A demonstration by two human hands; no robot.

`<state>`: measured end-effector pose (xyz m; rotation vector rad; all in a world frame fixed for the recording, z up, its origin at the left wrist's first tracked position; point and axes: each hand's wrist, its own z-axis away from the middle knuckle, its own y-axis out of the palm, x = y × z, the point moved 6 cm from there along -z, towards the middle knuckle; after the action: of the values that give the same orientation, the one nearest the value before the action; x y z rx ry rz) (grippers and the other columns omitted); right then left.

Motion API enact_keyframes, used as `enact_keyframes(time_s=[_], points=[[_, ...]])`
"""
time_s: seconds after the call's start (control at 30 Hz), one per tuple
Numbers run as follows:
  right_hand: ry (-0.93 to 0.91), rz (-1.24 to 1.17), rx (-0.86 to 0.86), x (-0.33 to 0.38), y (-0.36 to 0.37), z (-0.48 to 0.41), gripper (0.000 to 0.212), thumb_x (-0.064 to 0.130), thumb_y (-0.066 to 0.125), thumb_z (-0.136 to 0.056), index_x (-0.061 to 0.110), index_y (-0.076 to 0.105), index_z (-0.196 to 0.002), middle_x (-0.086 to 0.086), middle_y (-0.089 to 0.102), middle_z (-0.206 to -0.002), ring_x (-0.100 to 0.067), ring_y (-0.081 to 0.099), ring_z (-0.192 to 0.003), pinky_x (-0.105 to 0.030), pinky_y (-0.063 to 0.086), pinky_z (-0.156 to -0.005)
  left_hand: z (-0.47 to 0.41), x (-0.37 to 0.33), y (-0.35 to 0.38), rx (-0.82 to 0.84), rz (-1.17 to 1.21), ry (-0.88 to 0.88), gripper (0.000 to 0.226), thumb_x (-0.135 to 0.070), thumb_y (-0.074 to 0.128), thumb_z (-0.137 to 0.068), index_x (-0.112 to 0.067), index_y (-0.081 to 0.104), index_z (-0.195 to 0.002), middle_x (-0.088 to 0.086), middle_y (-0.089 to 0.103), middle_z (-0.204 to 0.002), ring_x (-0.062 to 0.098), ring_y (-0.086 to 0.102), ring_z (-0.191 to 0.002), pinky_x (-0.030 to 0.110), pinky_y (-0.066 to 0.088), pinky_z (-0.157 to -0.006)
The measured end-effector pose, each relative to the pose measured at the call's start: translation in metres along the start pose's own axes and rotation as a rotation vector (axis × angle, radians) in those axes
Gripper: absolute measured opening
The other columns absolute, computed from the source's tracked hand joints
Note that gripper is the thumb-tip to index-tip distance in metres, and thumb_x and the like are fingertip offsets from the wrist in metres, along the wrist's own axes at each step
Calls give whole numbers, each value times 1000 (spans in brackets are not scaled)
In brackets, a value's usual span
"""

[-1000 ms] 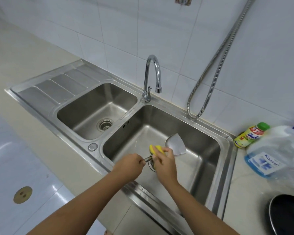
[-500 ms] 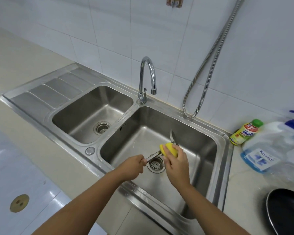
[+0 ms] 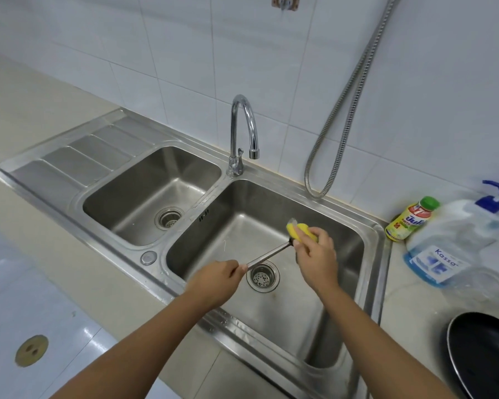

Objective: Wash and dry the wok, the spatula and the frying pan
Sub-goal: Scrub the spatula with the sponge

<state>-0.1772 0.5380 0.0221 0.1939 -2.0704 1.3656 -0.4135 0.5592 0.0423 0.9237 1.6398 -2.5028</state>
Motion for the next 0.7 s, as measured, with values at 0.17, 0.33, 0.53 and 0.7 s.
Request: enact_keyframes(time_s=[0.17, 0.33, 0.53, 0.7], points=[[232, -108, -45, -25, -1, -21, 31, 27, 56, -92, 36, 66, -120, 0, 54, -116, -25, 49, -111, -36, 42, -96, 3, -5, -2, -22, -168, 114, 42, -53, 29, -100, -21, 45, -78, -2, 47, -64, 21, 47, -62, 32, 35, -54], [119, -75, -2, -12, 8, -15, 32, 27, 55, -94, 35, 65, -122, 4, 52, -113, -17, 47, -106, -32, 41, -92, 3, 4, -5, -48, -181, 95, 44, -55, 29, -99, -21, 43, -76, -4, 46, -62, 20, 48, -60, 31, 35, -53], [337, -183, -92, -41, 4, 5, 32, 29, 55, -94, 35, 64, -123, 4, 49, -107, -21, 55, -99, -37, 48, -87, -1, -4, -9, -70, -91, 54, 44, -51, 28, -101, -23, 36, -68, -3, 44, -60, 21, 46, -61, 33, 33, -54], [390, -213, -119, -61, -4, 23, 34, 31, 52, -95, 35, 61, -128, 5, 49, -110, -23, 55, -99, -38, 48, -87, -11, -17, -4, -16, -41, 76, 42, -47, 29, -102, -24, 42, -70, -4, 47, -62, 17, 48, -61, 30, 31, -50]])
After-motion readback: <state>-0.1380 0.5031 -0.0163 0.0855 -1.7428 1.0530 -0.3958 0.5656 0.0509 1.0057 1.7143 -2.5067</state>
